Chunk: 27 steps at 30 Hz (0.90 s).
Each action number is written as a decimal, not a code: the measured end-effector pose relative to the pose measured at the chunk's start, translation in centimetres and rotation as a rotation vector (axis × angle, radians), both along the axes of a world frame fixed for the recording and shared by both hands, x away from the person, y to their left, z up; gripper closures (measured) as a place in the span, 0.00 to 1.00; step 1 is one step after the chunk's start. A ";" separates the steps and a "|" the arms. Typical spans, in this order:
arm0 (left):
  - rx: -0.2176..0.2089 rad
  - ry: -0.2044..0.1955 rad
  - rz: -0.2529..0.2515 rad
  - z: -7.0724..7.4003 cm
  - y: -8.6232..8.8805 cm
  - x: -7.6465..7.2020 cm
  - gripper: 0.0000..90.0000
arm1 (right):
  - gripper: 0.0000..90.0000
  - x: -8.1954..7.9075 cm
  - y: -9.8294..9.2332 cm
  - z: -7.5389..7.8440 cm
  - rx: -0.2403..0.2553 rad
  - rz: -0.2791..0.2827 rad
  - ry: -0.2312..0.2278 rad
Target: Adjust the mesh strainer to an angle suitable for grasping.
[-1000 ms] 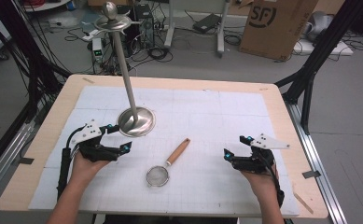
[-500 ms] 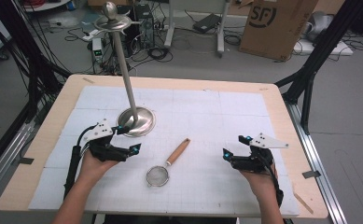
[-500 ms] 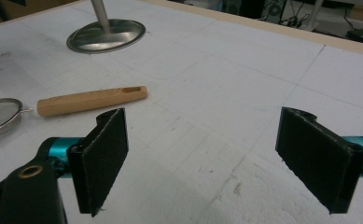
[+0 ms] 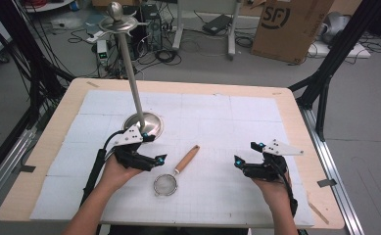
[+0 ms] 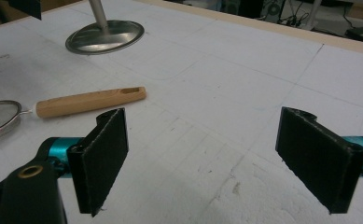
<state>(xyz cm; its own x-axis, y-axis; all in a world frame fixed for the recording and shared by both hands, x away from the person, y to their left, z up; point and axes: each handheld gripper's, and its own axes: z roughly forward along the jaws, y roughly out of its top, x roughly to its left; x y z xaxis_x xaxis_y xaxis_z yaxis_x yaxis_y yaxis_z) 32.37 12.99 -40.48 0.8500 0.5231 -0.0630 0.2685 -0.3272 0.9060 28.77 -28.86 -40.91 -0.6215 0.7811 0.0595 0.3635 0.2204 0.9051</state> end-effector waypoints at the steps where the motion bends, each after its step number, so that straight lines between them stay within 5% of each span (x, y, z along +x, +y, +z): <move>1: 0.004 0.005 -0.003 -0.1 -0.3 0.0 0.18 | 0.18 0.0 0.0 0.0 -0.004 0.000 -0.001; 11: 0.104 0.031 -0.050 -0.7 -3.8 0.3 0.19 | 0.18 0.0 0.2 0.1 -0.009 0.004 -0.009; 27: 0.215 0.093 -0.075 -2.5 -6.2 0.5 0.24 | 0.18 0.0 0.5 -0.1 -0.017 0.013 0.003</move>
<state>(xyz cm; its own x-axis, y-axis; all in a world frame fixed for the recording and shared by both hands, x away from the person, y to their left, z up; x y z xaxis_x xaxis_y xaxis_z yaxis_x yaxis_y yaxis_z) 32.85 6.77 -42.93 0.8829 0.4681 -0.0363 0.3146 -0.5325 0.7858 28.80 -28.41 -40.98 -0.6315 0.7739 0.0480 0.3631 0.2405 0.9002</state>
